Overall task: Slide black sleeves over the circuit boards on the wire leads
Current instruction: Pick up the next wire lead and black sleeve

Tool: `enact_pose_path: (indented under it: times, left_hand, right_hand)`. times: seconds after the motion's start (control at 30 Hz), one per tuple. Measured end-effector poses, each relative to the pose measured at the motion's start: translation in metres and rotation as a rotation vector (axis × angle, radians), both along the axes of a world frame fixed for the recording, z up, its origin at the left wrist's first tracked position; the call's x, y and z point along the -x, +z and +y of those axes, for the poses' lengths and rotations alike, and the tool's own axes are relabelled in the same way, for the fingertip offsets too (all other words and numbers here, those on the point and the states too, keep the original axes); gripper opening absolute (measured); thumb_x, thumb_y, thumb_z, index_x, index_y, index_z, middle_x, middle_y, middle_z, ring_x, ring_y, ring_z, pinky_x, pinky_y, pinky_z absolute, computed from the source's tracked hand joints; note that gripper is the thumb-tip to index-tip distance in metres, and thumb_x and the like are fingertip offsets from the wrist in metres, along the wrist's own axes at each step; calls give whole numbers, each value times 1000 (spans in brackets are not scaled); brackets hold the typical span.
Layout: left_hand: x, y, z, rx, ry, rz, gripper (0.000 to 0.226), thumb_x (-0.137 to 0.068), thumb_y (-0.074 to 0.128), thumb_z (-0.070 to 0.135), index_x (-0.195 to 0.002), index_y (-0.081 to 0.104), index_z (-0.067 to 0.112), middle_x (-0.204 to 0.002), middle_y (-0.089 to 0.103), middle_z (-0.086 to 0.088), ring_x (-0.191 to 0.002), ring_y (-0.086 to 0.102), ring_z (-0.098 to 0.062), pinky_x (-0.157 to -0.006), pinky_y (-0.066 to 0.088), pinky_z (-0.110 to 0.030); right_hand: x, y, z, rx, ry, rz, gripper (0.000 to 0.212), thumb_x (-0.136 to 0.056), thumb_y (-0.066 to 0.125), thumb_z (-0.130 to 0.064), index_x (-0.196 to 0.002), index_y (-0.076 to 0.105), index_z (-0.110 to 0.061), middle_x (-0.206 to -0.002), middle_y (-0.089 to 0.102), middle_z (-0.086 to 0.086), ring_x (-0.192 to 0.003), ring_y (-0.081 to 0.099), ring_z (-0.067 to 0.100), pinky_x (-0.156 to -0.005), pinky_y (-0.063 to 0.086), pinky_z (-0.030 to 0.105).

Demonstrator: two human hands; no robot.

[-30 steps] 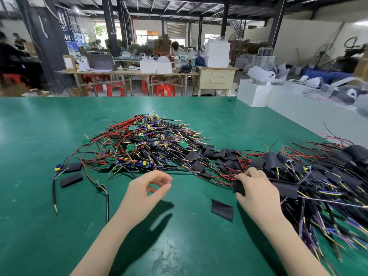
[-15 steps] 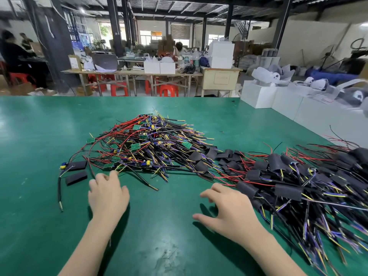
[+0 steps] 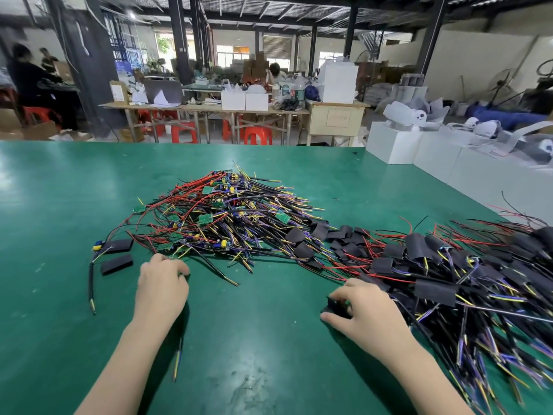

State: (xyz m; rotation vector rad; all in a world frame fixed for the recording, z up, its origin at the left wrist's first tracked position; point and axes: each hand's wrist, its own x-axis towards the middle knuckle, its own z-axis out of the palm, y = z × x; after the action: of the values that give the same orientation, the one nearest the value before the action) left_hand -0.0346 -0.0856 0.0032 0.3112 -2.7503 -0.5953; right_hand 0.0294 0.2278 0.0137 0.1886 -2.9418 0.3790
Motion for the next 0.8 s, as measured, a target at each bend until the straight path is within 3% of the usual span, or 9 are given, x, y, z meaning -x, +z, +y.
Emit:
enact_pose_path:
  times: [0.17, 0.37, 0.5, 0.63, 0.8]
  left_hand:
    - [-8, 8, 12, 30, -260, -70, 28, -82, 67, 8, -105, 72, 24, -101, 53, -2, -92, 57, -24, -83, 49, -33]
    - [-14, 7, 29, 133, -492, 59, 15, -82, 73, 37, -92, 71, 25, -92, 57, 7, -95, 45, -14, -80, 41, -27]
    - [-17, 1, 43, 20, -495, 100, 19, -86, 68, 37, -86, 62, 20, -84, 54, 7, -87, 47, -15, -72, 40, -30]
    - [-20, -5, 59, -210, -499, 86, 21, -88, 68, 31, -81, 57, 14, -66, 55, 5, -62, 45, -14, -62, 38, -27]
    - [-19, -1, 59, -402, -494, 60, 11, -89, 66, 29, -80, 61, 25, -64, 58, 0, -51, 39, -5, -53, 33, -16]
  right_hand:
    - [3, -3, -4, 50, 56, 23, 26, -84, 60, -43, -106, 67, -31, -100, 60, -9, -100, 55, 14, -81, 45, 29]
    - [7, -7, 0, 121, 40, 68, 30, -86, 65, -37, -114, 68, -28, -100, 60, -7, -102, 55, 14, -85, 45, 29]
    - [8, -13, 1, 61, 36, 68, 35, -89, 60, -40, -123, 63, -30, -105, 55, -8, -109, 46, 13, -88, 42, 27]
    - [10, -14, 0, 80, 41, 78, 33, -89, 62, -34, -121, 64, -25, -107, 55, -4, -109, 49, 16, -90, 41, 27]
    - [11, -12, 2, 96, 32, 77, 30, -90, 61, -29, -118, 66, -24, -106, 59, -5, -106, 53, 16, -88, 44, 29]
